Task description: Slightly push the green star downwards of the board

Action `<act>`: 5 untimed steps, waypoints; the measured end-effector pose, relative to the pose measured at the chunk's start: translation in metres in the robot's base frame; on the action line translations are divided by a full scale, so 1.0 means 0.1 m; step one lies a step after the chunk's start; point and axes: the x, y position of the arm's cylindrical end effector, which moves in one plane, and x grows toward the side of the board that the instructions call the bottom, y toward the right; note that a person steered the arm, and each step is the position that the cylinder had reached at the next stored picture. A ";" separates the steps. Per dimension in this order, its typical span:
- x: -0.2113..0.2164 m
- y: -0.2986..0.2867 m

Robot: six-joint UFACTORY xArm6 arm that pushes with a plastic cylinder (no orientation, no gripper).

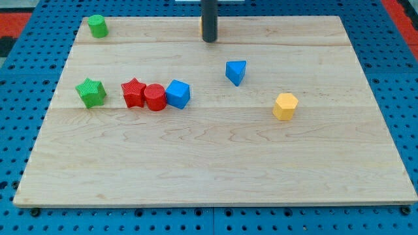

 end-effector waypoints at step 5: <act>0.09 -0.15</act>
